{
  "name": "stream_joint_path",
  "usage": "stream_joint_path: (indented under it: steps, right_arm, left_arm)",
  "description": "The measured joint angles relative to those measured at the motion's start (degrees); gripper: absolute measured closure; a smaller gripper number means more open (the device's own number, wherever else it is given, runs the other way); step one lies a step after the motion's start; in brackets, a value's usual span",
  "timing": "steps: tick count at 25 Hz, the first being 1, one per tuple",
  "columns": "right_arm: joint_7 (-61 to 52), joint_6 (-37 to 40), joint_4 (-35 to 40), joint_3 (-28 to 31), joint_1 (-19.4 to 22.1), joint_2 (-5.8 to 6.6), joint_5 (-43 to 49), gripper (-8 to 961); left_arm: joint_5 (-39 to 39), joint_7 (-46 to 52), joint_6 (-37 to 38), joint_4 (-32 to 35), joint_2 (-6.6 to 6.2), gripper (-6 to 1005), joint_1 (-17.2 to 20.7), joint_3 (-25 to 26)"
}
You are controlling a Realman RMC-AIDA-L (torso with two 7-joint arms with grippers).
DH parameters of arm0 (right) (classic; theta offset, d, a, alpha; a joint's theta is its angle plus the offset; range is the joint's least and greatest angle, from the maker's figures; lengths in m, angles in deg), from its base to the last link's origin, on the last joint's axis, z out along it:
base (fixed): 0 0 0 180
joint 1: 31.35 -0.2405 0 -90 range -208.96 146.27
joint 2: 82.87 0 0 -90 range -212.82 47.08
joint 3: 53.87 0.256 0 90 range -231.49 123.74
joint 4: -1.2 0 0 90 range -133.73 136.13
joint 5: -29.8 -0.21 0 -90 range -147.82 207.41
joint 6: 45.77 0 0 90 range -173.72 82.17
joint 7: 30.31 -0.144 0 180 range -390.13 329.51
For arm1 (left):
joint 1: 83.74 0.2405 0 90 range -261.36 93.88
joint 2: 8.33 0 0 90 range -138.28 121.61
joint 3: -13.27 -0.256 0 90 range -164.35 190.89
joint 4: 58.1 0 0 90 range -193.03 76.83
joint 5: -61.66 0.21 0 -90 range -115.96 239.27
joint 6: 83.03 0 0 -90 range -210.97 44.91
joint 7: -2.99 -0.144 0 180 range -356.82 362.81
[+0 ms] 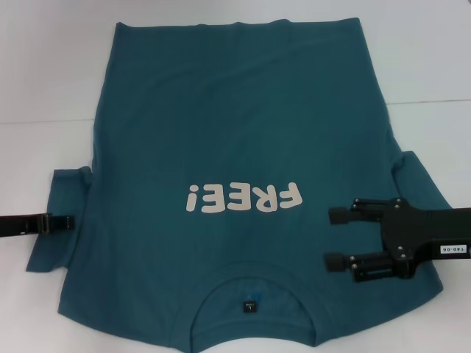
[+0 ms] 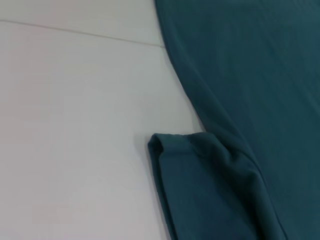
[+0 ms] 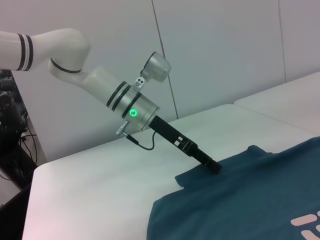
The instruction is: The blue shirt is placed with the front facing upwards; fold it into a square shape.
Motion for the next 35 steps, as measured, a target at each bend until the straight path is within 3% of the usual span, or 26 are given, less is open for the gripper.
stream_joint_path:
  steps: [6,12,22,35]
  right_arm:
    - [-0.2,0.0,0.0,0.0,0.0,-0.09,0.0,50]
    - [-0.3,0.0,0.0,0.0,0.0,-0.27,0.0,49]
    - [-0.4,-0.1,0.0,0.0,0.0,-0.29,0.0,50]
    - [-0.4,-0.1,0.0,0.4,0.3,-0.11,0.0,51]
  left_arm:
    - [0.2,0.1,0.1,0.7,0.09,586,-0.2,0.1]
    - [-0.1,0.2,0.5,2.2,0.32,787,0.0,0.3]
    - [0.1,0.1,1.5,1.7,0.29,954,-0.5,0.0]
    - [0.2,0.2,1.5,2.9,-1.13,950,-0.9,0.0]
